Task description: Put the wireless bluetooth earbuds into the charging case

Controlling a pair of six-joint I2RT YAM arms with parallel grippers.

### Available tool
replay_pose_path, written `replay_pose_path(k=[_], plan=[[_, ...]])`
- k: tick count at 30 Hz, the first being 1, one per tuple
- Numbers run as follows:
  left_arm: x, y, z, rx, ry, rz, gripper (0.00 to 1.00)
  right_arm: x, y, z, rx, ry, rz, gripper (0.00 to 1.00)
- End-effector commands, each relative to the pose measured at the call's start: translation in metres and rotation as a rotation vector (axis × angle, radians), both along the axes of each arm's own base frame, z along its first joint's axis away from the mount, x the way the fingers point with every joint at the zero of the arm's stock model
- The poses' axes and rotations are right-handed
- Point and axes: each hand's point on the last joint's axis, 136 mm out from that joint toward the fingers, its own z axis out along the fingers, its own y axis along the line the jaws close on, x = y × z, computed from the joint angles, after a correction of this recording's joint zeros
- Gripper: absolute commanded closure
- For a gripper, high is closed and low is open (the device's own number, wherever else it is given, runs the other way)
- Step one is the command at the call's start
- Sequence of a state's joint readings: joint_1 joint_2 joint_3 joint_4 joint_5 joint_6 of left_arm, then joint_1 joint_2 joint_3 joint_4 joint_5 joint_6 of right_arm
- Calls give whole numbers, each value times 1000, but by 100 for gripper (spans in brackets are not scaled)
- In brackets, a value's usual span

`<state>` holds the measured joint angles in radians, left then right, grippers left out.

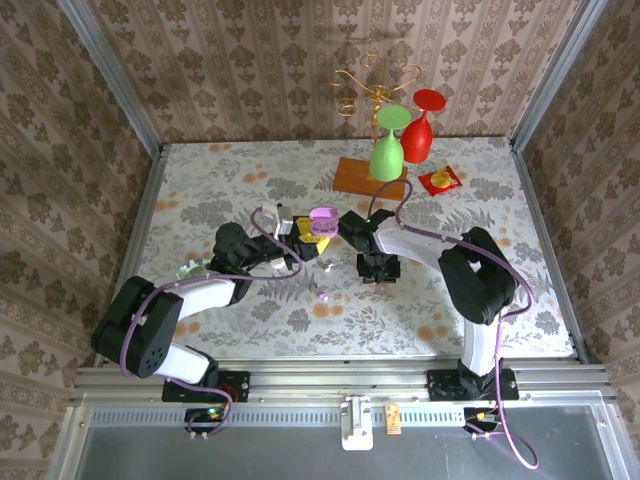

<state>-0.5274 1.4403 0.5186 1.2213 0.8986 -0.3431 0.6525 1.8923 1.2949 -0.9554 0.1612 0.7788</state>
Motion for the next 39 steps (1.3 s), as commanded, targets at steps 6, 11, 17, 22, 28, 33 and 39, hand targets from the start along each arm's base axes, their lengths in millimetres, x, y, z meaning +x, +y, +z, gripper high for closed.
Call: replay_pose_path(k=[6, 11, 17, 22, 28, 33, 39], plan=[[-5, 6, 7, -17, -60, -5, 69, -1, -5, -9, -71, 47, 1, 71], [-4, 6, 7, -17, -57, -4, 69, -1, -7, -15, -93, 63, 16, 76], [-5, 6, 7, -18, -56, -6, 69, -2, -11, -17, -117, 76, 43, 78], [-4, 6, 8, -19, -52, -7, 69, 2, -3, -7, -59, 40, 73, 79], [-4, 5, 8, -19, -53, -8, 69, 6, 21, 16, 170, -35, 103, 79], [-4, 5, 8, -19, -49, -8, 69, 6, 48, 47, 481, -72, 117, 77], [-4, 5, 9, -21, -51, -10, 69, 4, 73, 93, 854, -81, 152, 75]])
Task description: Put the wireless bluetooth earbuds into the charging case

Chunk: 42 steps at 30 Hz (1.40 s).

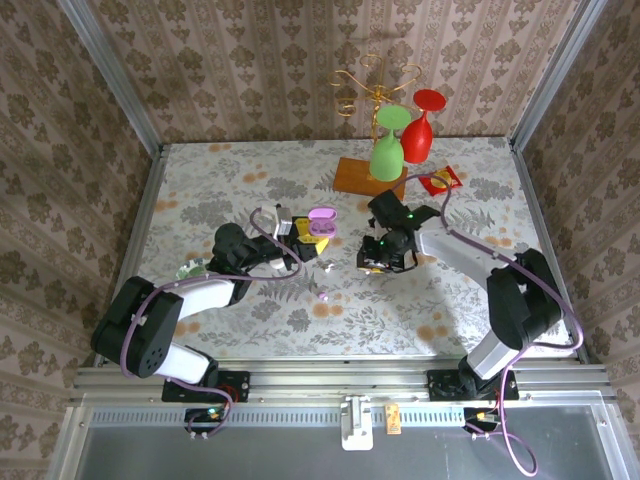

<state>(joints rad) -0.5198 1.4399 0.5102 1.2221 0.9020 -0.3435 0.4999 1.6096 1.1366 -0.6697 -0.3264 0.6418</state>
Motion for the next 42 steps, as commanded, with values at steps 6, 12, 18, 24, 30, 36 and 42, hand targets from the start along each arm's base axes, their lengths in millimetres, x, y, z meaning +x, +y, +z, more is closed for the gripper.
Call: replay_pose_path(k=[6, 12, 18, 24, 30, 36, 42], plan=[[-5, 4, 14, -29, -61, -11, 69, -6, 23, 58, 328, -78, 131, 75], [-5, 4, 15, -29, -61, -12, 69, -10, 25, 80, 405, -164, 193, 75], [-5, 4, 15, -30, -58, -13, 69, -13, 30, 111, 521, -234, 237, 75], [-5, 4, 14, -28, -51, -12, 69, -19, 34, 136, 616, -289, 297, 75], [-4, 3, 10, -23, -42, -16, 69, -21, 36, 157, 631, -365, 354, 75], [-5, 3, 6, -15, -43, -18, 69, -19, 47, 180, 605, -481, 411, 76], [-6, 2, 4, -11, -40, -28, 69, -12, 60, 195, 569, -550, 441, 78]])
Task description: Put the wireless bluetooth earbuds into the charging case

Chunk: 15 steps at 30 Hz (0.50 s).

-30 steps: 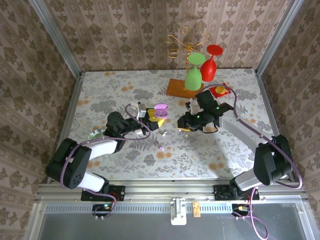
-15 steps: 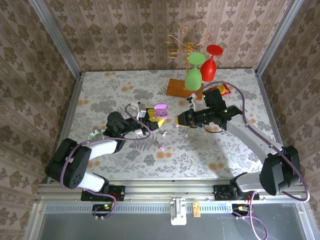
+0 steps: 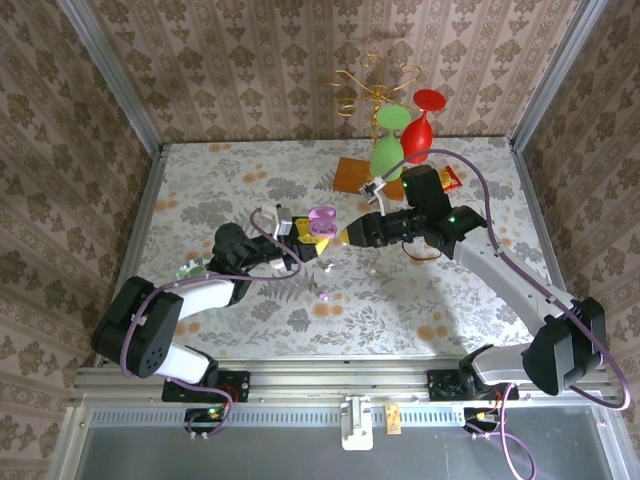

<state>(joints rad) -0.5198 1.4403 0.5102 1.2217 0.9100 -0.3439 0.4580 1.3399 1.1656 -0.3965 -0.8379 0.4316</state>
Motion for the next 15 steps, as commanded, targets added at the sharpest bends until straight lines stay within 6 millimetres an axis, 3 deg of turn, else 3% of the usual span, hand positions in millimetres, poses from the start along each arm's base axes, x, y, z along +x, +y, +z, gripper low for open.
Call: replay_pose_path(k=[1, 15], plan=[[-4, 2, 4, -12, -39, -21, 69, 7, 6, 22, 1, -111, 0, 78], [-9, 0, 8, -16, -42, -48, 69, 17, 18, 34, -42, -184, -9, 78]])
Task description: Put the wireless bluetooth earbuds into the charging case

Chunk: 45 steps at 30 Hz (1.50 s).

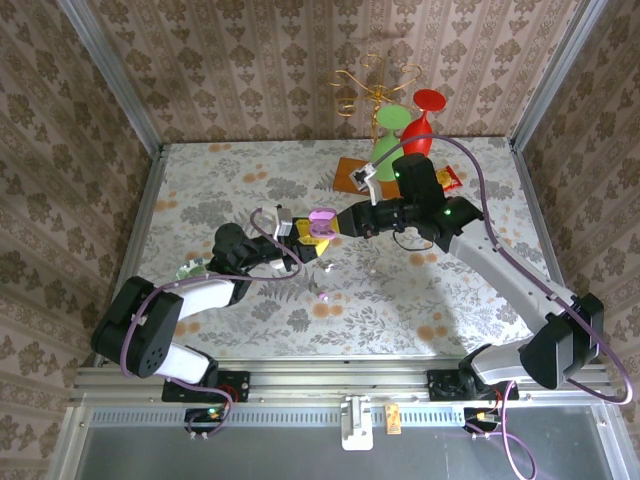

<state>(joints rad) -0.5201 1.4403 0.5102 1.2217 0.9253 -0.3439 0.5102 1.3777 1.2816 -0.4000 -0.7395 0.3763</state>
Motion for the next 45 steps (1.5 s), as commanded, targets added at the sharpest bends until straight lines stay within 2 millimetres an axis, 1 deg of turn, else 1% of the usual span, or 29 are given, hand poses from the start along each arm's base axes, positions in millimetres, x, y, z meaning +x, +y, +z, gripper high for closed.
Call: replay_pose_path(k=[1, 4, 5, 11, 22, 28, 35, 39, 42, 45], plan=[[-7, 0, 9, -20, -42, -33, 69, 3, 3, 8, -17, -48, -4, 78], [-7, -1, 10, -23, -45, -35, 69, 5, 3, 6, -27, -56, -15, 78], [-8, -1, 11, -25, -45, -37, 69, 10, 5, -6, -43, -31, -16, 78], [-7, -3, 14, -30, -46, -38, 69, 12, 5, -17, -63, -19, -19, 78], [-8, -3, 18, -37, -56, -43, 69, 17, 3, -29, -103, -19, -35, 78], [-6, -3, 20, -40, -64, -29, 70, 13, 5, -35, -109, 4, -13, 77], [-2, -4, 19, -37, -59, -25, 70, 10, 6, -32, -101, 14, -3, 73], [-3, -4, 19, -37, -58, -27, 70, 14, 4, -32, -112, 10, -28, 66], [-4, -3, 18, -37, -54, -26, 70, 20, 1, -29, -116, 0, -71, 65], [-4, -3, 17, -36, -56, -24, 70, 23, -1, -24, -115, -11, -86, 61]])
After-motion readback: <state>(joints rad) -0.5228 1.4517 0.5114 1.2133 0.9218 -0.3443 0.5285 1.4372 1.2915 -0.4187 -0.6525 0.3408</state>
